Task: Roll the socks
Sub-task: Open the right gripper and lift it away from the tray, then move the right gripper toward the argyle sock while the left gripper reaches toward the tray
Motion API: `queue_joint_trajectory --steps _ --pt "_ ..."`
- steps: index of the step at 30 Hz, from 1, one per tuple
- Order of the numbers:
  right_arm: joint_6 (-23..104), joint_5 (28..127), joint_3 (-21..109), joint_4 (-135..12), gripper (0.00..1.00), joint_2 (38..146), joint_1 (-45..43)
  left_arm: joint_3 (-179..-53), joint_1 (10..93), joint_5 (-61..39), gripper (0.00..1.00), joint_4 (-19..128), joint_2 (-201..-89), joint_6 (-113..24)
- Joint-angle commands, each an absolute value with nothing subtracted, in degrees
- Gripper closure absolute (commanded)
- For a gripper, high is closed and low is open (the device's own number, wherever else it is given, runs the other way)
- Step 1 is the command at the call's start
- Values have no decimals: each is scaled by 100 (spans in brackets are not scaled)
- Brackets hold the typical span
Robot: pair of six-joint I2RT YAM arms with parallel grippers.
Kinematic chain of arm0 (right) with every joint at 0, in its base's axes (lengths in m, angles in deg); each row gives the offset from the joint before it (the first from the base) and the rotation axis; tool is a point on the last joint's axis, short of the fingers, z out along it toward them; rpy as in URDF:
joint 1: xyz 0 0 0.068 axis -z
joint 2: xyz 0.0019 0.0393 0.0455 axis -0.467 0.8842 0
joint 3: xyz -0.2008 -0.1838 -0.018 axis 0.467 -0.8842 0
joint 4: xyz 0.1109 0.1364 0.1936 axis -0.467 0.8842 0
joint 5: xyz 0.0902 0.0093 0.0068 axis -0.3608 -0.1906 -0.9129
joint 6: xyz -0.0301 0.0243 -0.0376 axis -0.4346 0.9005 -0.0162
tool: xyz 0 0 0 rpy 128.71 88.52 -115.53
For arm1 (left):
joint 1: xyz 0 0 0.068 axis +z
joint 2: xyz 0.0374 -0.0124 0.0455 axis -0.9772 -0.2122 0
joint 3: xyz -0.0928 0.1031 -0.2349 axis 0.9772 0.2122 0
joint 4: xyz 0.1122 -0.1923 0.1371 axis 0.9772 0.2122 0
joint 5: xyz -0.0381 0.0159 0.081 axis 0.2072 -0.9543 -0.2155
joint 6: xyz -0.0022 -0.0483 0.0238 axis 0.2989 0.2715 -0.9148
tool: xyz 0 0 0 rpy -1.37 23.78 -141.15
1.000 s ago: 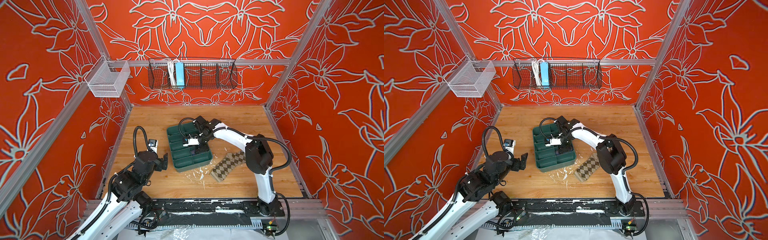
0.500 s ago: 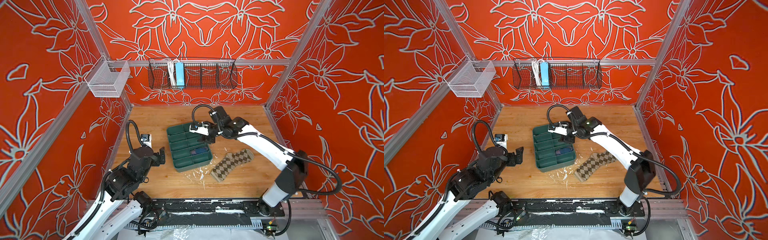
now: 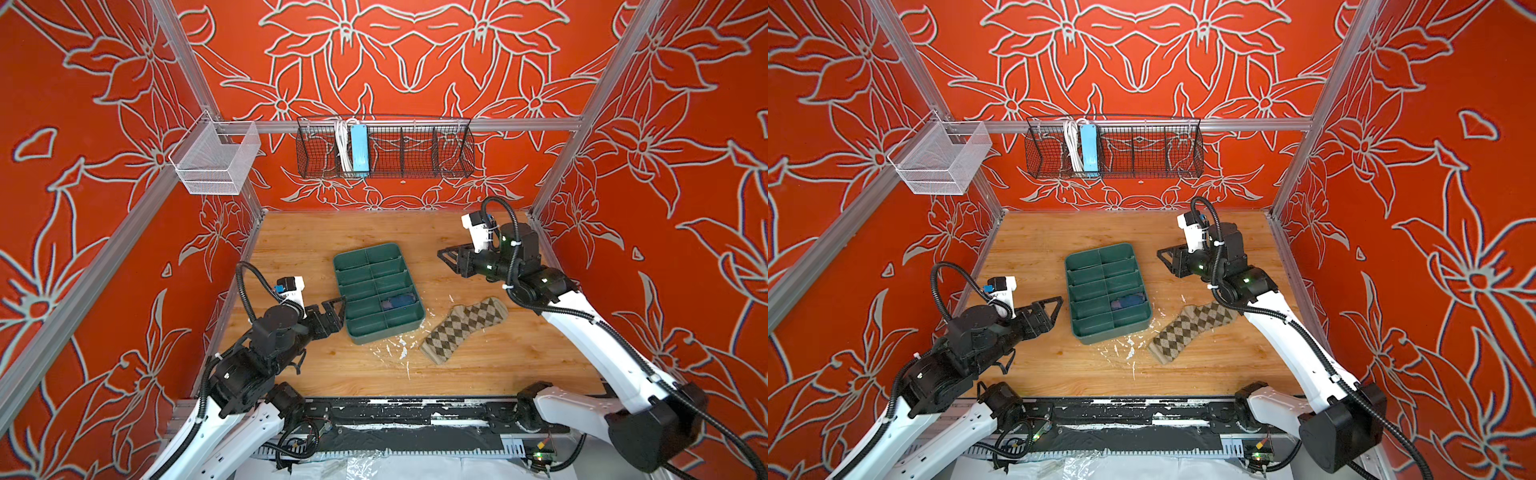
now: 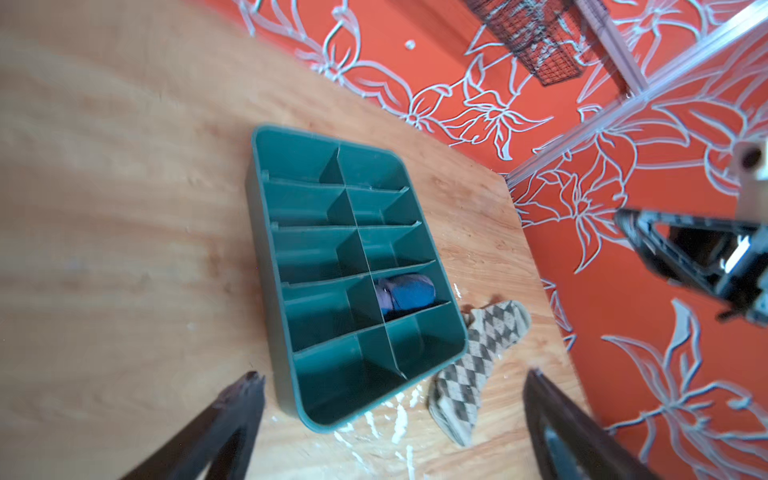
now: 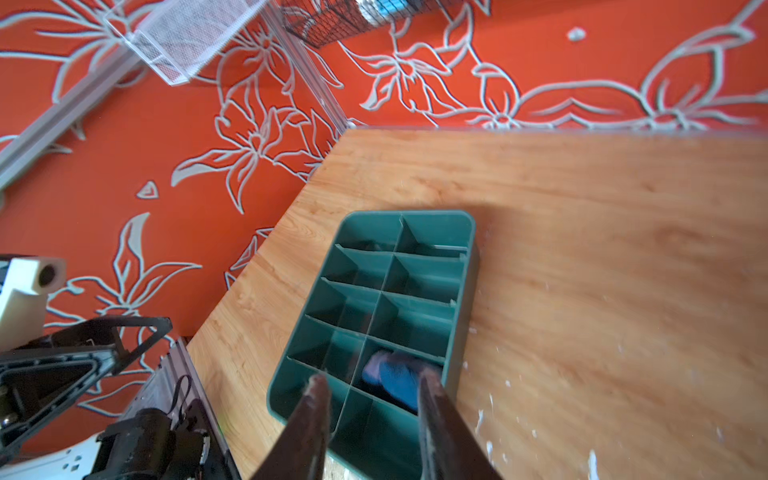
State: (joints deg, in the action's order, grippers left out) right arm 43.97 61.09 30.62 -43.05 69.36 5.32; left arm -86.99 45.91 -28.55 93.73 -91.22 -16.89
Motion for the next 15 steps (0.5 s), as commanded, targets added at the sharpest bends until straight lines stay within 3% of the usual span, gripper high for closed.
queue_joint_trajectory --steps 1,3,4,6,7,11,15 --pt "4907 6718 2747 -3771 59 6536 574 -8810 4584 -2788 9 9652 -9416 -86" --pt "5485 6943 2472 -3740 55 6121 656 -8787 4584 -2522 12 9616 -9665 300" --pt "5488 7077 2363 -3696 46 5895 668 -8780 4577 -2383 14 9561 -9788 400" --pt "5745 7798 2011 -3513 6 5241 679 -8861 4548 -2189 16 9659 -10134 679" --pt "5909 8065 1754 -3606 2 4908 679 -8927 4496 -2159 17 9757 -10300 787" --pt "5986 8580 685 -4091 7 3638 675 -9479 3854 -2579 22 10188 -11241 1079" --pt "5705 8907 663 -3174 2 3568 682 -10512 3110 -3374 24 10795 -12564 1344"
